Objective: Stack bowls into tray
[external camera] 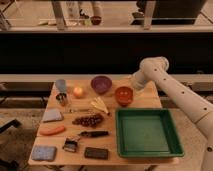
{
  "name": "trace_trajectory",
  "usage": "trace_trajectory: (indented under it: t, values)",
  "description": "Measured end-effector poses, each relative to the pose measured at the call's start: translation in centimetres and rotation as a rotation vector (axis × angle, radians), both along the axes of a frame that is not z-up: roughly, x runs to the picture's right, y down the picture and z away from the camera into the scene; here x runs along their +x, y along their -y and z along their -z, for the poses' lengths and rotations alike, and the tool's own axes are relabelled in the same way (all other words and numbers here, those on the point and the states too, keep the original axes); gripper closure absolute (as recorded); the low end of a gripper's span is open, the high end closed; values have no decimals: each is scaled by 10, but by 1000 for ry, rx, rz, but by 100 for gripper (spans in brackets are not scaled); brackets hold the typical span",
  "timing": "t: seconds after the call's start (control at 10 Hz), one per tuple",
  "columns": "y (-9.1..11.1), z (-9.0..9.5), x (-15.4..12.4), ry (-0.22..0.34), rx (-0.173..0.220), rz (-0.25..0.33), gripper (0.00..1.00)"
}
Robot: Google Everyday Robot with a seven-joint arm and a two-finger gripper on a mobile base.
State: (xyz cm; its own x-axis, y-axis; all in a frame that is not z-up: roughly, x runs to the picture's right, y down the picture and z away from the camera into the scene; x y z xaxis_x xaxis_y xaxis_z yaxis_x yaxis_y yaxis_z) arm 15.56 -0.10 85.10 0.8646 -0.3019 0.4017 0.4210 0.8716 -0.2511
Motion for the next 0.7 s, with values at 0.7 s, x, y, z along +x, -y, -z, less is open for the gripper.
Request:
trace_trajectory:
  t: [0.7]
  values:
    - [-19,-15,-24,-17,5,100,20]
